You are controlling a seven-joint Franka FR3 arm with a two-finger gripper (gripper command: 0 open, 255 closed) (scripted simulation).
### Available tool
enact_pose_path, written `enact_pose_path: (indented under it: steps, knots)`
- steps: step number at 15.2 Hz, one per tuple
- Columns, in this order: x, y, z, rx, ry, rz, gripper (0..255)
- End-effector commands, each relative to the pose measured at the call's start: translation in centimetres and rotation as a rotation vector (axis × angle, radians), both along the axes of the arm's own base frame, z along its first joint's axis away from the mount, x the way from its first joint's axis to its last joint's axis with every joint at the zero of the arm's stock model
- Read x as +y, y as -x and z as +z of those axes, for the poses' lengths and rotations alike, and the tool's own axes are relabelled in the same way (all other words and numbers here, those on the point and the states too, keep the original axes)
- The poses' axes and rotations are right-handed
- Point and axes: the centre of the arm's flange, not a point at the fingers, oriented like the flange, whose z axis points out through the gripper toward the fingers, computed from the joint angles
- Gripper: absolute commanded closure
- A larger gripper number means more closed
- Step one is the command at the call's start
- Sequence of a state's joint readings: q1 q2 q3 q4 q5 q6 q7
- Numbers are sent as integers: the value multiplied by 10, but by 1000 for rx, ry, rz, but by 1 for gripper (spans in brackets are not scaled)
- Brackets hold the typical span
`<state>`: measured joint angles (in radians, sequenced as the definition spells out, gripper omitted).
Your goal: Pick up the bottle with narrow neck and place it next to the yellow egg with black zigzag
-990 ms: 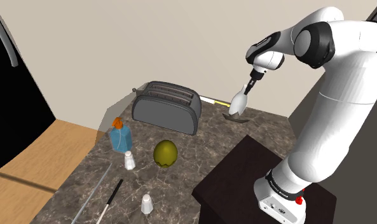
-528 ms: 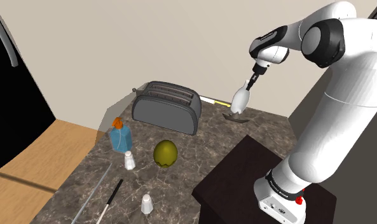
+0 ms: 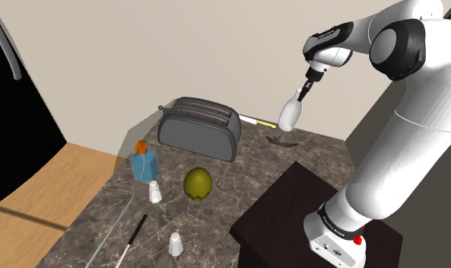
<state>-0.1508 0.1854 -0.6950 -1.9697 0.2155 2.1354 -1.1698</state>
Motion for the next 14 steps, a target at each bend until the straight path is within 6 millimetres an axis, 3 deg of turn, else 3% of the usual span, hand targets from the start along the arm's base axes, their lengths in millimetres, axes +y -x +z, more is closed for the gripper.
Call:
enact_pose_path:
  steps: [1, 14]
  knots:
    - [0, 0, 11, 0, 0, 0, 255]
    - [0, 0, 79, 0, 0, 0, 255]
